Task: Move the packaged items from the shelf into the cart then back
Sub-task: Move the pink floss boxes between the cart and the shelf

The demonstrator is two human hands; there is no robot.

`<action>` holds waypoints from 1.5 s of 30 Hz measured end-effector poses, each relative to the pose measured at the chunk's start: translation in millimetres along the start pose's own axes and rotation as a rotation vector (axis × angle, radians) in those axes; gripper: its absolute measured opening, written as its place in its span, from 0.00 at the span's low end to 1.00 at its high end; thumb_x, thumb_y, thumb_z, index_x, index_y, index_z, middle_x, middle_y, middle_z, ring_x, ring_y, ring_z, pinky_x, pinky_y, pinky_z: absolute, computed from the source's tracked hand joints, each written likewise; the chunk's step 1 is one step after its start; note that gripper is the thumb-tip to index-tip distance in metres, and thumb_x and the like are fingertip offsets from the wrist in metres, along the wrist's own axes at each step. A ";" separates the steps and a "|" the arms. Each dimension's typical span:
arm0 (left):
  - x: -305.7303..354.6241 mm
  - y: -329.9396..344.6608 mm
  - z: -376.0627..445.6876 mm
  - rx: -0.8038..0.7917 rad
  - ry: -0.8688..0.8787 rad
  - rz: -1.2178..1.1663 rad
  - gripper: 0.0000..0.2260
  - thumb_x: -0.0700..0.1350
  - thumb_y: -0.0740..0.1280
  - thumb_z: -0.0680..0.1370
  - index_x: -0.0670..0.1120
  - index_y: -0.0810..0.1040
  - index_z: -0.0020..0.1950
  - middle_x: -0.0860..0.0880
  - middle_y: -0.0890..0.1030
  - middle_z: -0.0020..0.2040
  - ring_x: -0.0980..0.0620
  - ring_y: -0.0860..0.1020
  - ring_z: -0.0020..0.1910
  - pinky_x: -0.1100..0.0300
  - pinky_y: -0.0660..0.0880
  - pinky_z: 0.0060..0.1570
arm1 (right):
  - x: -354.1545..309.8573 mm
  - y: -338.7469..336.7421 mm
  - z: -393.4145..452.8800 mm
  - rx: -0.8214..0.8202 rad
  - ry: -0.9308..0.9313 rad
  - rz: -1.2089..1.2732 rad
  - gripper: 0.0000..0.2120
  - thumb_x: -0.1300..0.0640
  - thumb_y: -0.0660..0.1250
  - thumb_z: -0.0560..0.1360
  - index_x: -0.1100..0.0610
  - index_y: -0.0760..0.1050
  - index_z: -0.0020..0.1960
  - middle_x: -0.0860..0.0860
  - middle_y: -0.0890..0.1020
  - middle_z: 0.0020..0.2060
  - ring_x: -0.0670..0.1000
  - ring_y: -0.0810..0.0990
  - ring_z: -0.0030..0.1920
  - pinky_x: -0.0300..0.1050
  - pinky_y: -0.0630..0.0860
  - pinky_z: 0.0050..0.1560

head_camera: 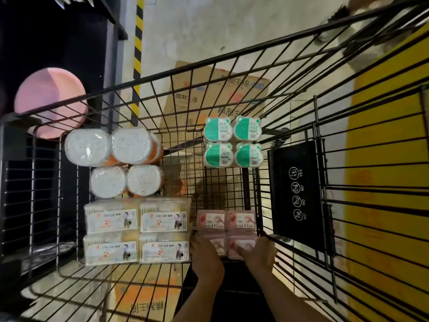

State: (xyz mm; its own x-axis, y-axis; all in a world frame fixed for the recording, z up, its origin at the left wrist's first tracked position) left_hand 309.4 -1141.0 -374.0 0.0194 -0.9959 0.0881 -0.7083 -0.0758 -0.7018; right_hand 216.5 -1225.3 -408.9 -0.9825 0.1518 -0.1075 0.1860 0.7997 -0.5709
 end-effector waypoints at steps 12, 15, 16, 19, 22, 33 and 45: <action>-5.6 13.5 6.8 -0.056 -0.125 -0.076 0.29 0.45 0.69 0.77 0.38 0.59 0.72 0.41 0.68 0.69 0.44 0.68 0.68 0.53 0.69 0.65 | -28.8 -57.3 -15.1 -0.364 -0.152 0.696 0.18 0.62 0.76 0.68 0.55 0.74 0.53 0.52 0.83 0.49 0.52 0.83 0.49 0.45 0.80 0.45; -2.7 20.3 10.2 -0.053 -0.152 -0.020 0.32 0.49 0.70 0.75 0.37 0.58 0.71 0.40 0.67 0.69 0.44 0.68 0.68 0.54 0.70 0.64 | -34.3 -62.7 -13.4 -0.434 -0.144 0.774 0.19 0.63 0.76 0.68 0.57 0.75 0.56 0.54 0.85 0.49 0.54 0.84 0.50 0.50 0.81 0.49; -3.2 23.5 10.9 -0.050 -0.146 0.001 0.33 0.50 0.71 0.74 0.38 0.58 0.71 0.40 0.67 0.69 0.44 0.68 0.68 0.55 0.70 0.64 | -36.0 -65.7 -13.7 -0.452 -0.143 0.789 0.19 0.63 0.76 0.68 0.57 0.75 0.57 0.55 0.85 0.49 0.54 0.84 0.50 0.53 0.81 0.51; -8.2 33.3 14.4 -0.068 -0.088 0.029 0.34 0.50 0.74 0.72 0.41 0.61 0.71 0.42 0.69 0.68 0.45 0.68 0.67 0.54 0.71 0.63 | -39.3 -74.2 -12.4 -0.477 -0.166 0.795 0.20 0.60 0.76 0.68 0.56 0.74 0.58 0.54 0.85 0.50 0.55 0.84 0.51 0.57 0.80 0.54; -12.9 38.6 19.0 -0.110 -0.078 0.018 0.34 0.51 0.74 0.71 0.43 0.63 0.72 0.44 0.70 0.67 0.44 0.68 0.67 0.53 0.71 0.62 | -42.6 -81.4 -11.2 -0.468 -0.168 0.819 0.21 0.59 0.76 0.68 0.57 0.74 0.58 0.55 0.84 0.50 0.55 0.83 0.52 0.58 0.79 0.55; -26.4 63.1 35.1 -0.127 -0.150 -0.261 0.36 0.45 0.79 0.63 0.46 0.67 0.66 0.46 0.79 0.58 0.46 0.79 0.55 0.51 0.78 0.50 | -57.1 -97.3 -4.8 -0.414 -0.165 0.870 0.17 0.59 0.75 0.69 0.57 0.73 0.55 0.54 0.84 0.48 0.53 0.84 0.45 0.46 0.80 0.39; -24.6 69.7 43.8 -0.244 0.054 -0.296 0.24 0.60 0.72 0.60 0.50 0.77 0.51 0.51 0.79 0.46 0.52 0.80 0.46 0.56 0.80 0.44 | -56.5 -101.4 -2.1 -0.415 -0.178 0.916 0.16 0.61 0.74 0.70 0.58 0.74 0.55 0.54 0.84 0.46 0.48 0.85 0.41 0.41 0.79 0.35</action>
State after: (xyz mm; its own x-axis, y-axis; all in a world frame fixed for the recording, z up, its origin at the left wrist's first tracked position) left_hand 290.5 -1123.9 -456.0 0.2159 -0.9282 0.3030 -0.8250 -0.3394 -0.4518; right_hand 253.2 -1313.7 -343.3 -0.4425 0.7446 -0.4998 0.8182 0.5633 0.1148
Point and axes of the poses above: each hand's wrist, its own z-axis towards the middle knuckle, its own y-axis out of the palm, x = y × z, the point moved 1 cm from there along z, towards the middle knuckle
